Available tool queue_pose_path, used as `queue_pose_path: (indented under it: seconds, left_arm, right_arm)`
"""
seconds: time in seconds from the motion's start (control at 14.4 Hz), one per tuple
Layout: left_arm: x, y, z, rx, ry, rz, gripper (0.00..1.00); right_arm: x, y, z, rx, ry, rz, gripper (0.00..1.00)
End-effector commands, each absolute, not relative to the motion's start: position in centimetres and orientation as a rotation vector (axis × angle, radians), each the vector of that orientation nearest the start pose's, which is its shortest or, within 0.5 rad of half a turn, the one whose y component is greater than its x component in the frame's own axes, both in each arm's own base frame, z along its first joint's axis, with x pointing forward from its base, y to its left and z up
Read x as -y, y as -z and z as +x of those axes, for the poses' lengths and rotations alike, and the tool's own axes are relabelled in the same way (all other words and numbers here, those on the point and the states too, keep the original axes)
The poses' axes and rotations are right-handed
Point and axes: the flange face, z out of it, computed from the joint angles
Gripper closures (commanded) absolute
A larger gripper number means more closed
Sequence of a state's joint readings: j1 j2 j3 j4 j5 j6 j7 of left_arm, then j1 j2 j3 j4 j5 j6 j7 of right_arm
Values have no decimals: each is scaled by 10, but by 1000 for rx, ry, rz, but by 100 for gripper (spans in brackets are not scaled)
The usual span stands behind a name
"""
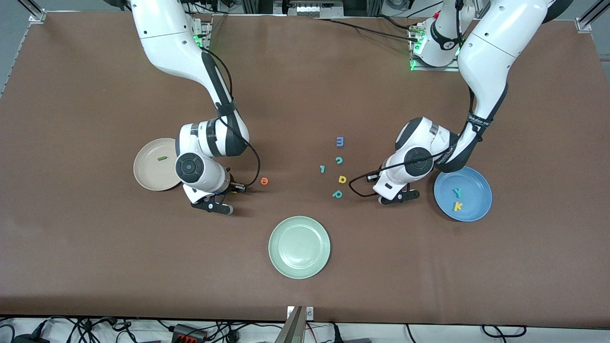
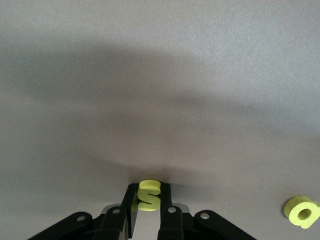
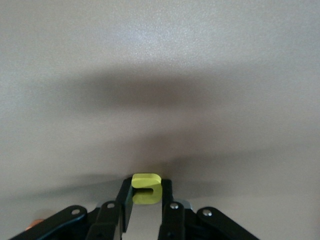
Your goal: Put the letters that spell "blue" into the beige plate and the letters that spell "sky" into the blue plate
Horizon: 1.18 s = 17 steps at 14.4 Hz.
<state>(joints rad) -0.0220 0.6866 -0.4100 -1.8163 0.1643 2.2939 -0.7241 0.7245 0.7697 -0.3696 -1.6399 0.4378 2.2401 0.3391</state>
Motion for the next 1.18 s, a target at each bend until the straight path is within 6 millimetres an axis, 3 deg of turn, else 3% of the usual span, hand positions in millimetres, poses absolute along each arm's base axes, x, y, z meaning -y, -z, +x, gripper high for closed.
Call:
queue_pose_path:
  seconds: [0.0,0.21,0.42,0.56,0.62,0.76,0.83,0.9,0.97,1.11]
  left_arm:
    - [233,-216,594,386,-267,-3097,100]
    - [203,-253,618,363,-311,-2989,100]
    - [138,-273,639,207,-332,-2878,100]
    - [90,-270,646,119,-377,-2902,99]
    - [66,-260,646,105,-408,-2913,98]
    - [39,-234,641,123,-469,-2922,94]
    - [37,-226,640,124,-478,-2930,83]
    - [40,-222,637,112,-484,-2933,55]
    - [46,-218,637,90,-476,-2943,1]
    - [65,-224,638,44,-460,-2954,0]
  right_arm:
    - [-269,-188,622,-282,-157,-3073,77]
    - [-253,-216,626,-308,-178,-3082,77]
    - [-206,-244,622,-297,-352,-3092,78]
    - [-164,-258,610,-252,-428,-3074,77]
    - [-146,-257,603,-221,-453,-3065,77]
    - [-101,-250,590,-135,-498,-3054,77]
    - [-78,-244,585,-105,-516,-3050,77]
    - [-61,-238,581,-79,-527,-3047,77]
    - [-47,-234,579,-62,-539,-3040,77]
    - [-39,-221,578,-71,-562,-3053,77]
